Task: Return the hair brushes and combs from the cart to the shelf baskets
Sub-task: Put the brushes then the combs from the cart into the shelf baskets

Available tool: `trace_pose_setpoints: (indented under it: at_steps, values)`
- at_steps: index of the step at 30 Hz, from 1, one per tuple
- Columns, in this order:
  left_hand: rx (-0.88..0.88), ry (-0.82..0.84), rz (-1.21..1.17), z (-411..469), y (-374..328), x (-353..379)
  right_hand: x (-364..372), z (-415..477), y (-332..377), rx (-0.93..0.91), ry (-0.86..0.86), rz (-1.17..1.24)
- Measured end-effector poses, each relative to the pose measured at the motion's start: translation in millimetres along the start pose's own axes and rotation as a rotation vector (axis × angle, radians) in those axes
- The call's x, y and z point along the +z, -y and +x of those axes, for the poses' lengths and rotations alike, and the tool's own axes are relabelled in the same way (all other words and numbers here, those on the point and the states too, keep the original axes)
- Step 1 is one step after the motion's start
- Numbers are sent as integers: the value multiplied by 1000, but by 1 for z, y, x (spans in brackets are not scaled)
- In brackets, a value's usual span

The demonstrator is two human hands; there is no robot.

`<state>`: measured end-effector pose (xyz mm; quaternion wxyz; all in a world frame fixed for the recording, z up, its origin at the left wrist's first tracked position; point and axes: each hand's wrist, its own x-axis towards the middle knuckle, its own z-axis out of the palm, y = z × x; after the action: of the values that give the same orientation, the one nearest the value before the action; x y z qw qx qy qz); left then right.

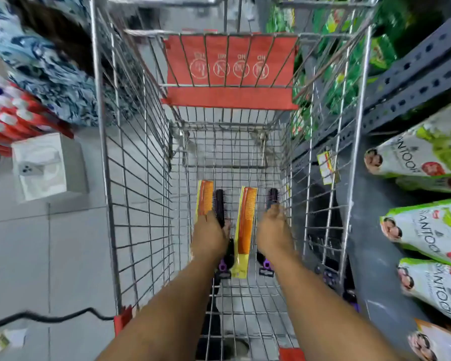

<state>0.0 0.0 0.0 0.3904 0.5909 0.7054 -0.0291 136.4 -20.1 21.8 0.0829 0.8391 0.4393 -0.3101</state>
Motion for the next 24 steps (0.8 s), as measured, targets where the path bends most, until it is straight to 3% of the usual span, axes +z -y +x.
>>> trace_pose_setpoints:
  at_steps: [5,12,18,24]
  values:
    - [-158,26,17,10,1,16,28,13,-4,187,33,29]
    - [-237,72,-44,26,3,24,37,27,-7,252,28,18]
    - [-191,49,-39,22,4,9,16,17,2,248,-15,59]
    - [-17,-45,-26,24,-23,-43,-22,0,17,150,-97,-12]
